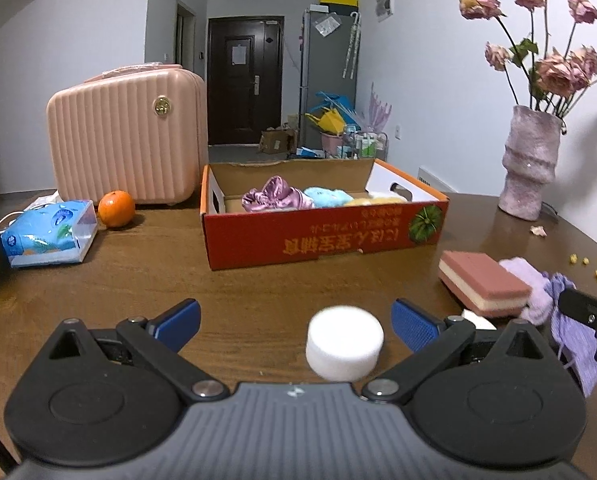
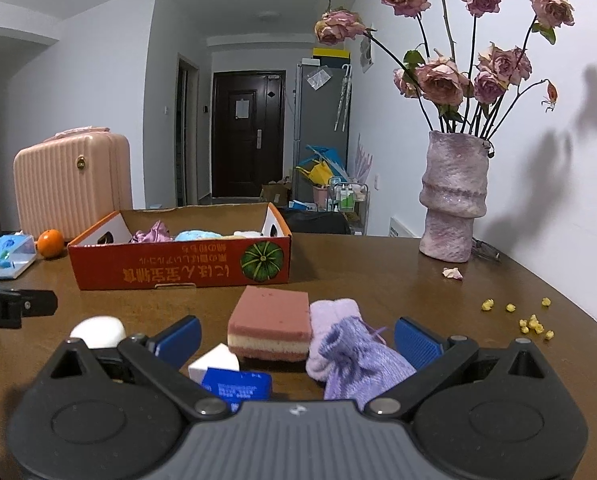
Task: Organize soft objects
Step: 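Move both tools back over the table toward the remaining items, then grasp the lavender drawstring pouch with the right tool while the left tool approaches the white sponge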
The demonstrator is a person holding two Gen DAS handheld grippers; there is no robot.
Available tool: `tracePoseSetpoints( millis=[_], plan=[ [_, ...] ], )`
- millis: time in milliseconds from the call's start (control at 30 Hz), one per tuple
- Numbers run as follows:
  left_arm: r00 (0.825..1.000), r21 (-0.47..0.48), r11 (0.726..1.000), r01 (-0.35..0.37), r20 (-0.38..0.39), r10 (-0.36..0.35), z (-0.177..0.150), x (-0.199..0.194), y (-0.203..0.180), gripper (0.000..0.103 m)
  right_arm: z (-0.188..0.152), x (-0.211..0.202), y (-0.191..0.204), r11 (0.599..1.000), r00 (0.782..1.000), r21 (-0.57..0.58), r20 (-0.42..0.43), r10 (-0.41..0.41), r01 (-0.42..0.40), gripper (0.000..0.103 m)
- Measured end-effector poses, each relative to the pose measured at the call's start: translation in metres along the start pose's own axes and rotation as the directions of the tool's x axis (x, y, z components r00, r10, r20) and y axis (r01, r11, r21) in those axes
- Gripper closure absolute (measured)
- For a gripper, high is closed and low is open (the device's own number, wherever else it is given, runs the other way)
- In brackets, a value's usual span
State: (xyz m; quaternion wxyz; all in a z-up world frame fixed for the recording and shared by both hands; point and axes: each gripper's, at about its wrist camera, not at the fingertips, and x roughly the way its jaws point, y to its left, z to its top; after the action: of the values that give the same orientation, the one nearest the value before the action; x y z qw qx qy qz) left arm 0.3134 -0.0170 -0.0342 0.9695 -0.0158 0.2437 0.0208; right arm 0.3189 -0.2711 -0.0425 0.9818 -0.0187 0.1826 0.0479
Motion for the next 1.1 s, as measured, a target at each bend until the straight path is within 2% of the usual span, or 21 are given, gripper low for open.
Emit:
tracePoseSetpoints(
  millis=[333,500,633,767,933,1100],
  plan=[
    [0.998,0.038,0.998,0.047,-0.039,-0.045,-0.013,-0.007,-0.007,0.000,-0.017,-0.003,-0.014,0.998,0.998,-0.040,-0.033,-0.047,0.046,0.000],
    [0.997,0.042,0.997,0.062,-0.058,-0.060,-0.015,-0.003,-0.008,0.000,-0.020,0.002,-0.025,0.998,0.996,-0.016,-0.057,-0.065,0.064,0.000],
    [0.995,0.037,0.997,0.071,-0.067,-0.069,-0.015,-0.002,-0.007,0.000,-0.022,0.012,-0.030,0.997,0.992,-0.018,-0.101,-0.075,0.073,0.000],
    [0.994,0.041,0.996,0.084,-0.071,-0.081,-0.015,-0.001,-0.008,0.000,-0.025,0.025,-0.040,0.995,0.984,-0.006,-0.144,-0.103,0.103,0.005],
    [0.993,0.043,0.995,0.092,-0.077,-0.089,-0.016,0.000,-0.009,0.000,-0.030,0.040,-0.052,0.995,0.974,0.038,-0.210,-0.085,0.095,0.014],
    [0.992,0.045,0.994,0.100,-0.079,-0.096,-0.017,-0.001,-0.010,0.000,-0.035,0.049,-0.050,0.996,0.967,0.030,-0.244,-0.075,0.085,0.023]
  ],
)
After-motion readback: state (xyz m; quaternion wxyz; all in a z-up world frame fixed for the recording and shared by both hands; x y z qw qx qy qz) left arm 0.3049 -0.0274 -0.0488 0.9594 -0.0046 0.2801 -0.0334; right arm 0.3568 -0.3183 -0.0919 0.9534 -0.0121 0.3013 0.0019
